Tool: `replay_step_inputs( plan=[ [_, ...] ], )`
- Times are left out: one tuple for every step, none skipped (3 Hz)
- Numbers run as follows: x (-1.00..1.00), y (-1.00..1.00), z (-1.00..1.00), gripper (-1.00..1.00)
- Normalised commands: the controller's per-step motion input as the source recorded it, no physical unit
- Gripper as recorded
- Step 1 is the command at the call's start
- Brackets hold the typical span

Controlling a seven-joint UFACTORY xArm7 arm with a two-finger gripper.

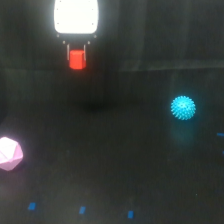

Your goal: Pick up the red object from the table

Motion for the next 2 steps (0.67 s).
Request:
replay_step_inputs(
  plan=[
    [0.15,-0.49,-0.2,-0.92],
    [-0.1,-0.19,-0.27,-0.98]
  ],
)
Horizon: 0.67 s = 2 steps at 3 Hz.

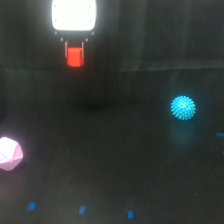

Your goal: Pick up the red object from the table

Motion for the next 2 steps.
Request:
replay_step_inputs(
  plan=[
    [-0.23,0.04,-0.4,-1.0],
    [-0.49,-0.04,-0.17,-1.0]
  ],
)
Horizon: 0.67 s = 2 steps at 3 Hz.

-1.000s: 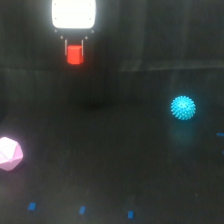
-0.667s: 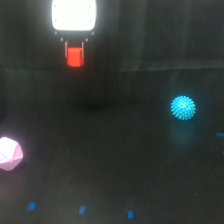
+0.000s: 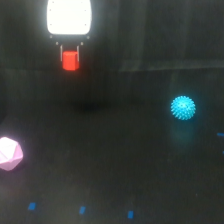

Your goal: Pick up the red object from the table

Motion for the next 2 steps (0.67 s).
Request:
replay_step_inputs(
  plan=[
    [-0.17,-0.27,-0.16,-1.0],
    [0.09,0.12,-0.45,-1.0]
  ],
)
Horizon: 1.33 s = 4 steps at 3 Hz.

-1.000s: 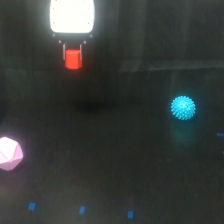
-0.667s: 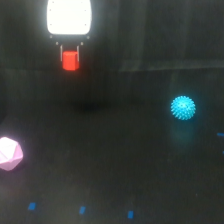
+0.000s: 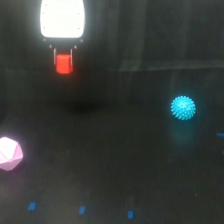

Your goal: Pick up the red object from the table

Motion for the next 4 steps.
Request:
replay_step_inputs(
  plan=[
    [0.12,0.87,0.25,-1.0],
    [0.22,0.1,0.61,-1.0],
    [-0.98,-0.07,0.17,-1.0],
    [-0.05,-0.27,-0.3,-0.96]
  ],
)
